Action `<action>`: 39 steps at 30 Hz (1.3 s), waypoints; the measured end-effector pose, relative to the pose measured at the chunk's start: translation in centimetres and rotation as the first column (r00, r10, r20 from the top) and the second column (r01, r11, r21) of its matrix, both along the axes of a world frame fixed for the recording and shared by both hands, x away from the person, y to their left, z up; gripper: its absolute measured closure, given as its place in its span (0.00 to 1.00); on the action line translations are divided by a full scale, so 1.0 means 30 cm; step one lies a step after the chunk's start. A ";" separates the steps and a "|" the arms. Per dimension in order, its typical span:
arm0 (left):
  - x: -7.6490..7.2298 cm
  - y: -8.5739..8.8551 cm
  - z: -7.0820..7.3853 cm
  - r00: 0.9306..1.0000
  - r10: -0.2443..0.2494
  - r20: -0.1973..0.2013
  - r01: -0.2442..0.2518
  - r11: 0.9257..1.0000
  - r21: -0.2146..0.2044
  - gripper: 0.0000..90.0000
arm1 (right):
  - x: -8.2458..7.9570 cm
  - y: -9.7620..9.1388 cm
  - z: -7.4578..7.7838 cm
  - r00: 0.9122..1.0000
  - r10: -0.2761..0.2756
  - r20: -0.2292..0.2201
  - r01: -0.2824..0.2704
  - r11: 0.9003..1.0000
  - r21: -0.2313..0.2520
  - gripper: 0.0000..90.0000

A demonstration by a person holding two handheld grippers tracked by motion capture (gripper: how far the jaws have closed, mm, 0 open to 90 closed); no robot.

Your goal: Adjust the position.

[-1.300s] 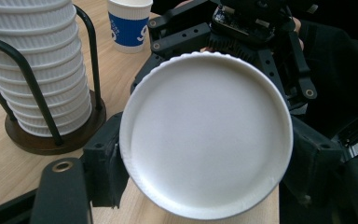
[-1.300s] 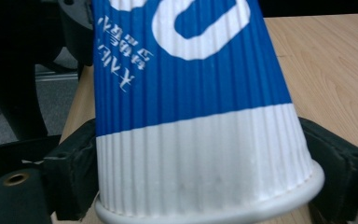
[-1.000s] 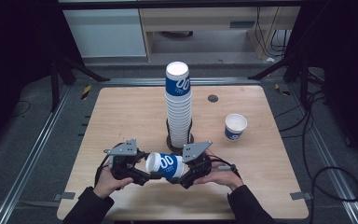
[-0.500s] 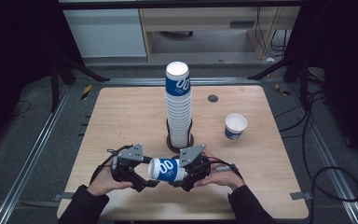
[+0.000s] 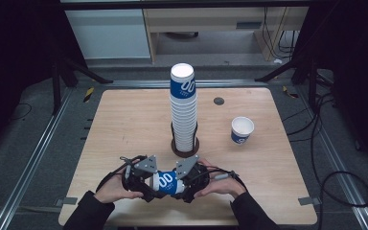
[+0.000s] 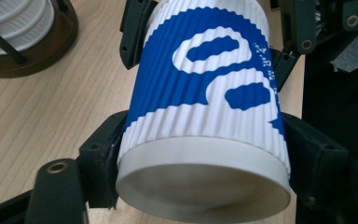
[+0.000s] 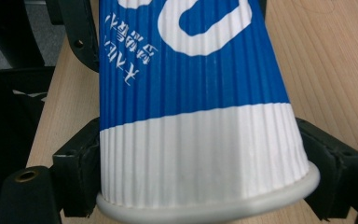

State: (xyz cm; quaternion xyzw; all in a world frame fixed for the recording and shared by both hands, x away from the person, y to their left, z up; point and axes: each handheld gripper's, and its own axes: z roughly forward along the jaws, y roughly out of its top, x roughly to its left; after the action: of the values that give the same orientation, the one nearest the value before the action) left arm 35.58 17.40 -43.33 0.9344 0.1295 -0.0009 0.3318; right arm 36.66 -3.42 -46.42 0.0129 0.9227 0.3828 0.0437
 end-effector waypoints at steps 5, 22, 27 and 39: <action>0.000 0.002 0.003 1.000 -0.005 0.002 0.005 1.000 -0.010 0.28 | 0.000 -0.003 0.001 1.000 0.007 -0.004 -0.007 1.000 0.006 0.17; 0.042 0.130 0.053 0.996 0.090 -0.009 -0.088 0.943 -0.321 0.28 | 0.051 -0.148 0.101 0.992 -0.116 -0.054 0.126 0.955 0.267 0.07; 0.038 0.126 0.054 0.997 0.079 -0.008 -0.077 0.925 -0.372 0.28 | 0.054 -0.164 0.111 0.991 -0.104 -0.089 0.128 0.932 0.338 0.08; 0.018 0.076 0.037 1.000 -0.012 -0.025 0.002 0.927 -0.376 0.28 | 0.037 -0.125 0.099 0.991 -0.005 -0.133 0.056 0.922 0.384 0.11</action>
State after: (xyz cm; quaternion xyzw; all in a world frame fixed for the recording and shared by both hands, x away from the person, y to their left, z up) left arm 36.13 19.68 -42.23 0.8540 0.1281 -0.0396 0.5027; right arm 37.77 -7.16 -43.45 0.0605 0.8295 0.5550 -0.0133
